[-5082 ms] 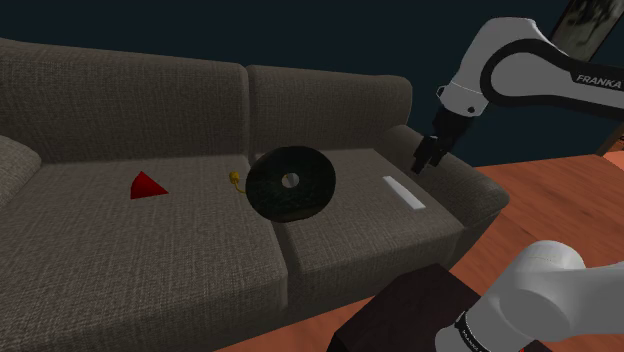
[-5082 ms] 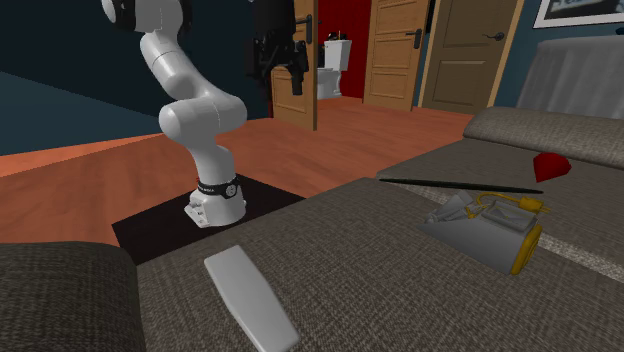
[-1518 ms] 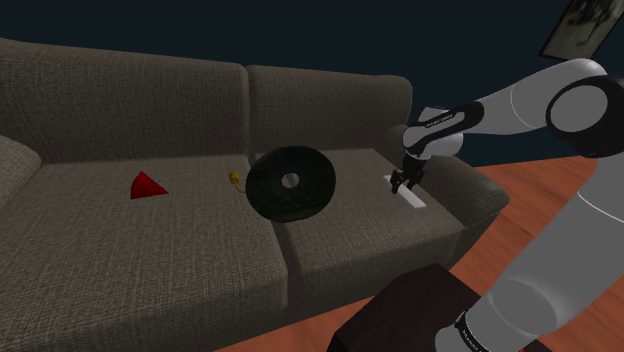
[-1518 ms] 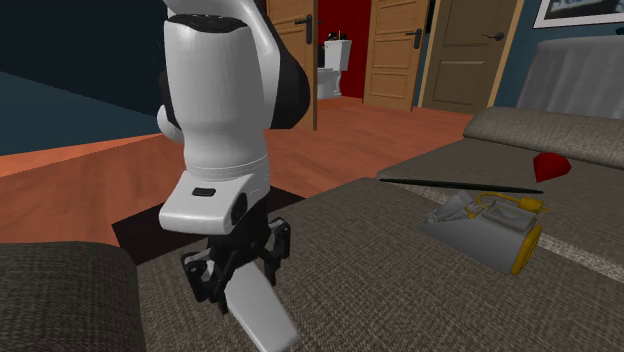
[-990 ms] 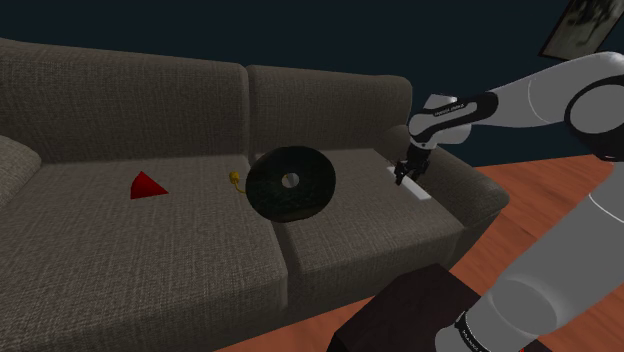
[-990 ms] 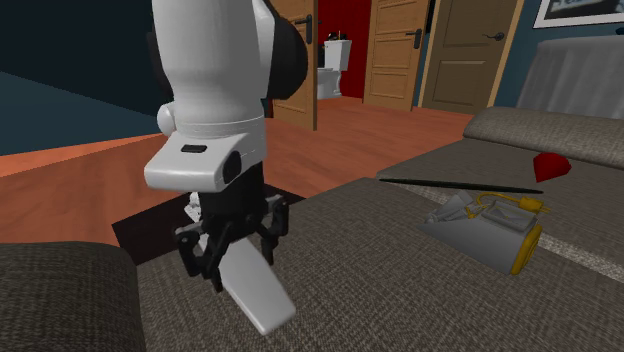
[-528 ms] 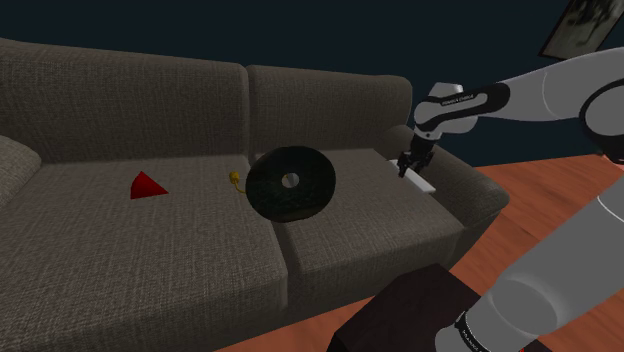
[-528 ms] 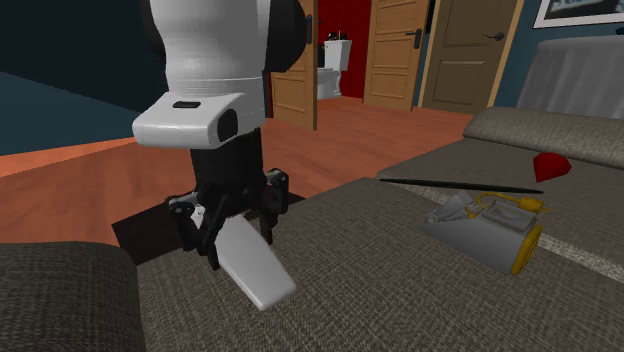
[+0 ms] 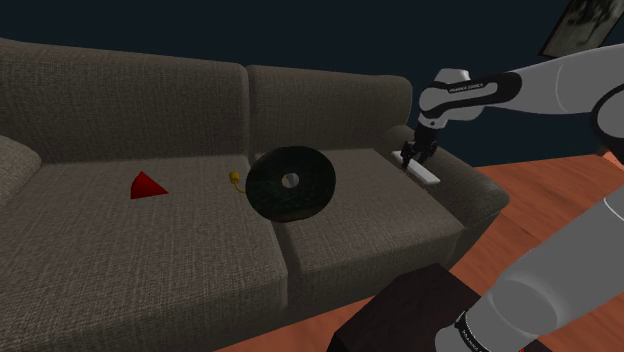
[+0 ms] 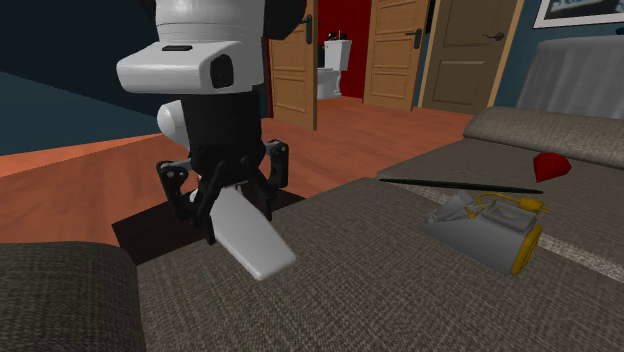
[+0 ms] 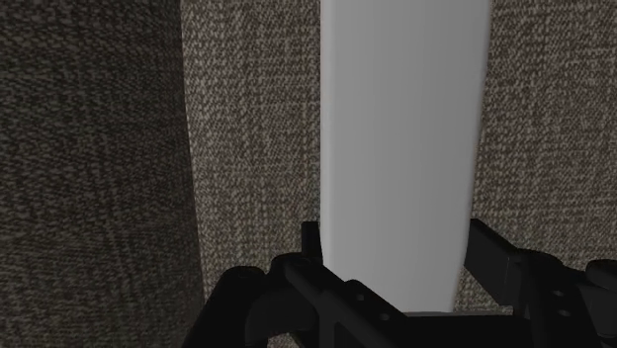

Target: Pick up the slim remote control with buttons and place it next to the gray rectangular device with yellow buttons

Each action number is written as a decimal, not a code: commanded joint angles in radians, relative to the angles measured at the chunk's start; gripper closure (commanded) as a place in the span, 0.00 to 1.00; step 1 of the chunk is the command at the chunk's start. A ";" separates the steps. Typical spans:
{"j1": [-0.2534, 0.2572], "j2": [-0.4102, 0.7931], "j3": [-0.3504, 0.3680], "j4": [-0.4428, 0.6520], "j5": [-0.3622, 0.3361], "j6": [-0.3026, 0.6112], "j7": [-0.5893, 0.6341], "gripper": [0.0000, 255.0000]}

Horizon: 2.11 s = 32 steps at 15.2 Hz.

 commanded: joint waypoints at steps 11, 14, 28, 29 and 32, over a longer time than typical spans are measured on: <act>0.042 0.026 0.052 0.135 0.018 -0.113 0.080 1.00; 0.072 0.075 0.084 0.189 0.036 -0.121 0.135 1.00; 0.154 0.274 0.165 0.365 0.082 -0.104 0.284 1.00; 0.154 0.277 0.166 0.355 0.083 -0.091 0.284 1.00; 0.154 0.286 0.166 0.325 0.085 -0.053 0.282 1.00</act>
